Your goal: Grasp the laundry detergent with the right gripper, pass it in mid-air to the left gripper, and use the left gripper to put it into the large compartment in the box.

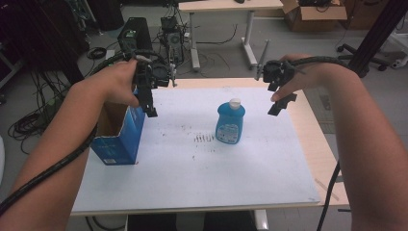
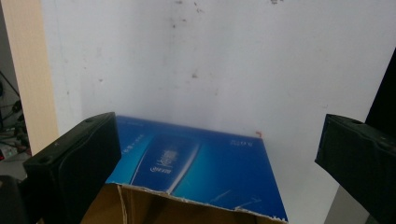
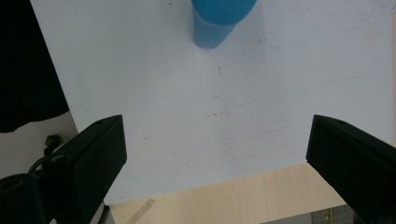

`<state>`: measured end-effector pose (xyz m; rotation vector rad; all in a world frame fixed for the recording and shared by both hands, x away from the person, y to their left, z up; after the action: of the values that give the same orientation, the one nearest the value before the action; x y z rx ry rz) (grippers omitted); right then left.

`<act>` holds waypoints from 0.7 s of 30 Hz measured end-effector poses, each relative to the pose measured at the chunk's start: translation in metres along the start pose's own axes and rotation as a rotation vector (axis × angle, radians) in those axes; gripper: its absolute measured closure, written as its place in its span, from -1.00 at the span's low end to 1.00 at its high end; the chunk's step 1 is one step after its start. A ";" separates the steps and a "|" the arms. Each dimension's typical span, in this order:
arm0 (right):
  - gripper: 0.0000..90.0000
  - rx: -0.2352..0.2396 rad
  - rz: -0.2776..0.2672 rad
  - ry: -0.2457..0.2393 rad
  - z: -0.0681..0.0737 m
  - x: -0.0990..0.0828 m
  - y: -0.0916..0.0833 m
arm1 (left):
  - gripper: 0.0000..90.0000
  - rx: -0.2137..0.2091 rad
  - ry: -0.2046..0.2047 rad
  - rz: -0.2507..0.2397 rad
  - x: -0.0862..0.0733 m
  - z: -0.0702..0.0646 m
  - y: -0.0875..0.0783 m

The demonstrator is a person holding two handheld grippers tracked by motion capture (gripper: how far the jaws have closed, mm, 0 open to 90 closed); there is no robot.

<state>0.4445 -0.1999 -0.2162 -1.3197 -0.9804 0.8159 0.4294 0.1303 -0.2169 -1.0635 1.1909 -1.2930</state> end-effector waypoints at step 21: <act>-0.89 0.016 -0.123 0.026 -0.002 -0.020 0.005 | -1.00 0.007 0.015 -0.017 -0.009 -0.015 -0.005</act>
<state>0.4393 -0.2181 -0.2234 -1.2410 -1.0219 0.7100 0.4142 0.1399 -0.2134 -1.0629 1.1900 -1.3191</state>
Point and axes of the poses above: each handheld gripper's, and its own axes: y roughly forward along the jaws, x roughly out of its top, z roughly to its left, the point moved 1 cm from there along y, roughly forward along the jaws, and after that the axes turned 13 degrees about y, right-handed, at the moved point
